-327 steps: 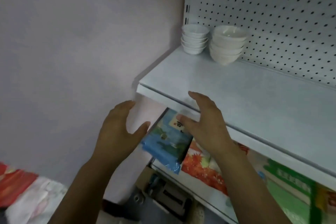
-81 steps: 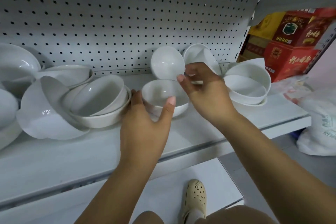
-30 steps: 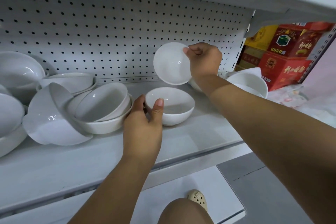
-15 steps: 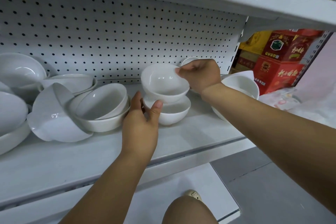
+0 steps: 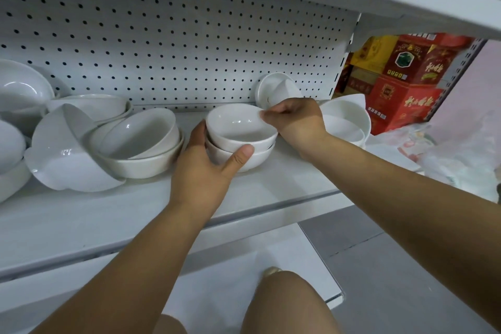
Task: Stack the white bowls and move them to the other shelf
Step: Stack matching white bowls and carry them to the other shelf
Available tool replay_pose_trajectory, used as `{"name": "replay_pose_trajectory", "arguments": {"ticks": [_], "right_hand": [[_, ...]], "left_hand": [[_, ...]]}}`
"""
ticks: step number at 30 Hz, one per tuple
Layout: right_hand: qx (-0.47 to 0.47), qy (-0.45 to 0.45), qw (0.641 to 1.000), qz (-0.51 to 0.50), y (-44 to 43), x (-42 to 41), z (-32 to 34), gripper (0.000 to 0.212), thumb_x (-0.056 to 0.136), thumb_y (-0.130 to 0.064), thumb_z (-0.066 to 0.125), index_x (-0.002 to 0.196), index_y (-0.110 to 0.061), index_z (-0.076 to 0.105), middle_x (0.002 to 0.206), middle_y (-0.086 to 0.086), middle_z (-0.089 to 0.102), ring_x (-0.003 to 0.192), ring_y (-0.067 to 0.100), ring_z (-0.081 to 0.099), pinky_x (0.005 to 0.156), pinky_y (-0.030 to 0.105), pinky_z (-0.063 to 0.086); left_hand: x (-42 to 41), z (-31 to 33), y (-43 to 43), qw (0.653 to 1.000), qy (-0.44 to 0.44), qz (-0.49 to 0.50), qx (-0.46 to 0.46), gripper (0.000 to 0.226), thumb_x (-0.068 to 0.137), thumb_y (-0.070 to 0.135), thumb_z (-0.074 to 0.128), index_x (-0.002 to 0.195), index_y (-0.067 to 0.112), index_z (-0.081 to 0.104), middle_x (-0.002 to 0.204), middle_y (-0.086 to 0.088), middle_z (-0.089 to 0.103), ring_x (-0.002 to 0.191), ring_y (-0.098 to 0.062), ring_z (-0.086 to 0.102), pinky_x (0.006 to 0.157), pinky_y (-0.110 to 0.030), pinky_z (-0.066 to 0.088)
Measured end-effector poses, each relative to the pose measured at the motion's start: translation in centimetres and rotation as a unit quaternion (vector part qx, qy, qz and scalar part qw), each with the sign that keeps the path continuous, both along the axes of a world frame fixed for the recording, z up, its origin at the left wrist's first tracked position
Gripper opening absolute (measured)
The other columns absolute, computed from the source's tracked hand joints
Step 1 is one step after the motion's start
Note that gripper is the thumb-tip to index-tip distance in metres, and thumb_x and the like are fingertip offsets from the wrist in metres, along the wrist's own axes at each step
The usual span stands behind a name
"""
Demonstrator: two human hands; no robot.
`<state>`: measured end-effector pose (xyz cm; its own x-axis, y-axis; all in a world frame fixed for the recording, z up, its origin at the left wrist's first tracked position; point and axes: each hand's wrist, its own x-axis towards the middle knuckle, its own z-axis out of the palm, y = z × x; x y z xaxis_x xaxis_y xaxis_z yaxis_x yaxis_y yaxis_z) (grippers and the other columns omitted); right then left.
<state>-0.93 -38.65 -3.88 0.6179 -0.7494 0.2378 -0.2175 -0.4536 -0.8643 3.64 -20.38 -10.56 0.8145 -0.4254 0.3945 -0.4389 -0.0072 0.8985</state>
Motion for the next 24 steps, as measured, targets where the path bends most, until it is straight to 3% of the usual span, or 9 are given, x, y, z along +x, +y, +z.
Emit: {"name": "replay_pose_trajectory", "arguments": {"ticks": [5,9,12,15,17,20,24], "right_hand": [[-0.034,0.048,0.997,0.057,-0.1,-0.7,-0.1,0.029,0.087,-0.041,0.078,0.078,-0.014,0.077,0.075,0.003,0.071,0.068,0.012,0.059,0.074,0.024,0.050],[-0.117,0.063,0.990,0.041,-1.2,-0.3,1.7,0.032,0.090,-0.050,0.071,0.076,-0.021,0.076,0.077,-0.006,0.072,0.082,0.014,0.065,0.091,0.030,0.054],[-0.176,0.067,0.982,0.008,-2.9,0.5,4.0,0.033,0.090,-0.049,0.072,0.101,-0.018,0.075,0.097,-0.006,0.071,0.103,0.016,0.066,0.098,0.027,0.049],[-0.259,0.146,0.955,0.009,-4.8,1.6,6.0,0.056,0.090,-0.054,0.070,0.125,-0.010,0.064,0.120,0.004,0.068,0.117,0.021,0.061,0.101,0.031,0.048],[-0.289,0.203,0.936,0.001,-5.6,2.8,7.0,0.071,0.089,-0.060,0.067,0.130,-0.004,0.058,0.130,0.012,0.064,0.122,0.028,0.058,0.102,0.038,0.049],[-0.272,0.267,0.924,-0.002,-6.5,4.5,7.9,0.086,0.087,-0.070,0.063,0.140,-0.004,0.048,0.138,0.013,0.056,0.124,0.029,0.054,0.091,0.033,0.047],[-0.226,0.307,0.925,-0.001,-7.5,6.5,7.8,0.103,0.084,-0.077,0.061,0.150,-0.002,0.036,0.147,0.014,0.049,0.130,0.031,0.051,0.087,0.032,0.040]], "left_hand": [[0.0,0.0,-0.2,0.999,0.017,0.019,0.039,0.082,0.072,0.053,0.085,0.141,0.034,0.045,0.119,0.025,0.057,0.119,-0.006,0.056,0.097,-0.026,0.044],[0.2,-0.2,-0.2,0.999,0.033,0.029,0.032,0.077,0.070,0.054,0.087,0.135,0.035,0.051,0.110,0.032,0.059,0.114,-0.002,0.058,0.093,-0.022,0.044],[0.3,-0.1,-0.4,0.998,0.038,0.033,0.030,0.080,0.071,0.052,0.087,0.139,0.034,0.050,0.111,0.033,0.057,0.115,-0.002,0.057,0.096,-0.023,0.043],[0.7,-0.4,-0.5,0.998,0.041,0.026,0.034,0.083,0.071,0.058,0.085,0.142,0.039,0.046,0.118,0.030,0.058,0.118,-0.003,0.056,0.104,-0.031,0.046],[0.9,-0.7,-0.6,0.998,0.035,0.020,0.042,0.088,0.068,0.067,0.080,0.143,0.042,0.041,0.129,0.025,0.058,0.123,-0.006,0.056,0.107,-0.036,0.047],[1.1,-0.8,-0.7,0.997,0.038,0.017,0.068,0.111,0.066,0.078,0.072,0.157,0.044,0.017,0.147,0.026,0.047,0.137,-0.011,0.050,0.113,-0.041,0.043],[1.3,-0.9,-0.7,0.996,0.016,0.006,0.084,0.111,0.058,0.087,0.062,0.151,0.059,0.006,0.128,0.040,0.051,0.133,-0.013,0.054,0.110,-0.045,0.045]]}}
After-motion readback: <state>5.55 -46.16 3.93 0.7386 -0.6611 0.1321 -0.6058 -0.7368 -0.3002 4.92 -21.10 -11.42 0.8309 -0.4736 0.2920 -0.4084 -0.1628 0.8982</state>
